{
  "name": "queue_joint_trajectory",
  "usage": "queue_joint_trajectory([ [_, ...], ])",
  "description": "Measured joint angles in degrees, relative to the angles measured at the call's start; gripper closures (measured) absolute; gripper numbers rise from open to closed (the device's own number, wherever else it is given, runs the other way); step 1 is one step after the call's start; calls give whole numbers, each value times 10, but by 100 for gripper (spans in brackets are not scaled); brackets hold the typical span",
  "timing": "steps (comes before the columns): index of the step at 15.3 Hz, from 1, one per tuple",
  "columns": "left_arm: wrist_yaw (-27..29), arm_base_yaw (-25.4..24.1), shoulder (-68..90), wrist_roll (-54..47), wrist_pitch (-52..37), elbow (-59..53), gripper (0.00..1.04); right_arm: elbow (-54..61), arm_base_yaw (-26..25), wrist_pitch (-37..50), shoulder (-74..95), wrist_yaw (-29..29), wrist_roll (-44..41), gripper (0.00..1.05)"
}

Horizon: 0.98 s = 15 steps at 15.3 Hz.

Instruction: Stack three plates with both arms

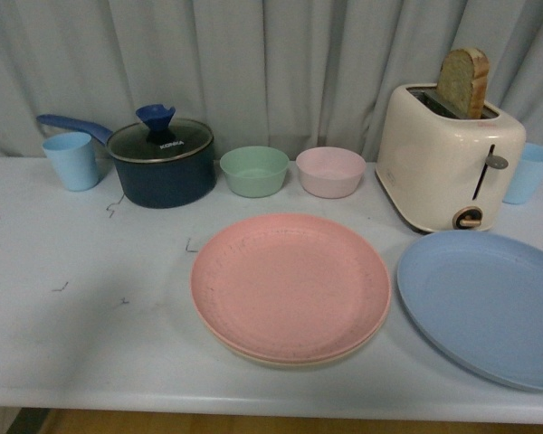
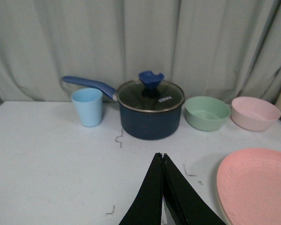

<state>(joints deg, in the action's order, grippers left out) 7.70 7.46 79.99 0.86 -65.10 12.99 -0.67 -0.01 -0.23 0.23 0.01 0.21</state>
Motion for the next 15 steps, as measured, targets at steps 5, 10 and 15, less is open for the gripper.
queue_joint_trajectory([
  [5, -14, -14, -69, 0, 19, -30, 103, 0, 0, 0, 0, 0, 0, 6],
  [10, -73, -73, -226, 0, 123, -94, 103, 0, 0, 0, 0, 0, 0, 6],
  [15, -76, -74, -378, 0, 246, -120, 103, 0, 0, 0, 0, 0, 0, 6],
])
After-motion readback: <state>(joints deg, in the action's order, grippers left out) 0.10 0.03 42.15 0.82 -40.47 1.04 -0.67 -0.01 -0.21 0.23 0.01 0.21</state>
